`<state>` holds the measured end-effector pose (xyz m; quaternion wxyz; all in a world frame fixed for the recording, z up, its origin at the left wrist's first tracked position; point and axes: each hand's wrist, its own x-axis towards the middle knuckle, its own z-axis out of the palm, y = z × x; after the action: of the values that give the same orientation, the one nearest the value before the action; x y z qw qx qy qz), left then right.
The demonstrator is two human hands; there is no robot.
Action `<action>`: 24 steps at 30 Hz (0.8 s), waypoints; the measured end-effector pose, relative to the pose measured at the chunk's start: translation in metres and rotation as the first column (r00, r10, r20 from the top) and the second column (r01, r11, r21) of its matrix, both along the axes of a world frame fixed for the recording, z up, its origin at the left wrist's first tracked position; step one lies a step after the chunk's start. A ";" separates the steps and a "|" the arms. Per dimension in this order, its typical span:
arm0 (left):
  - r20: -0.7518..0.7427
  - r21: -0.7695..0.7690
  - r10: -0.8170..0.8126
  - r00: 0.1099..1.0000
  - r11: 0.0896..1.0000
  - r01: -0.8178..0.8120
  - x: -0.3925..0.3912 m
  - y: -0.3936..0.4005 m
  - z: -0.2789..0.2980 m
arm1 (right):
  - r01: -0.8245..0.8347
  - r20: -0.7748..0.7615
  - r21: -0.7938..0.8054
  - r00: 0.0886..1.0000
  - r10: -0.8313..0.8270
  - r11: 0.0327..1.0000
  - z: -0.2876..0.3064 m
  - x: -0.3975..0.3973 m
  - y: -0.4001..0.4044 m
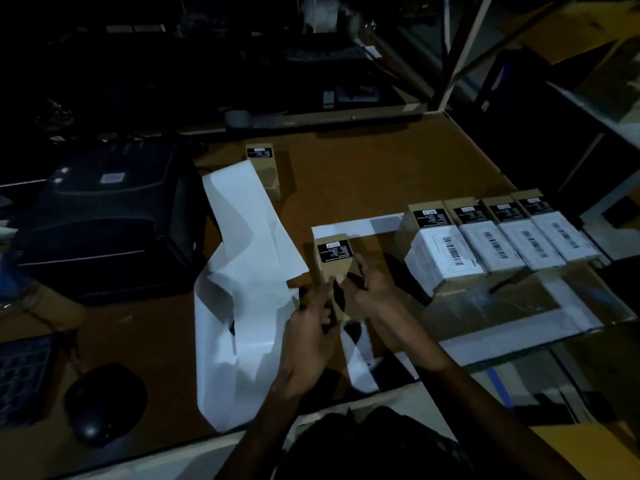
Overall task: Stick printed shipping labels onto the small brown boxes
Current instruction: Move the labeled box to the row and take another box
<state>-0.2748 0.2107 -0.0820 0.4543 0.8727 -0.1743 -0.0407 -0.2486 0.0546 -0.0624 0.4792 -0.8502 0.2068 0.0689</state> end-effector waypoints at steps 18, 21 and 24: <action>-0.107 -0.214 0.513 0.852 0.825 -0.523 0.016 -0.033 0.039 | -0.283 -0.027 -0.403 0.954 0.298 0.870 0.014 -0.062 -0.047; -0.197 -0.239 0.443 0.874 0.843 -0.481 0.007 -0.028 0.028 | -0.258 0.048 -0.407 0.952 0.303 0.876 0.013 -0.061 -0.062; -0.238 -0.274 0.413 0.879 0.840 -0.469 0.004 -0.029 0.005 | -0.218 0.186 -0.397 0.932 0.311 0.892 0.011 -0.055 -0.073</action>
<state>-0.2704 0.1817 -0.0773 0.6011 0.7961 0.0668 0.0204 -0.3037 -0.0182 -0.0517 0.3184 -0.9472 0.0369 -0.0113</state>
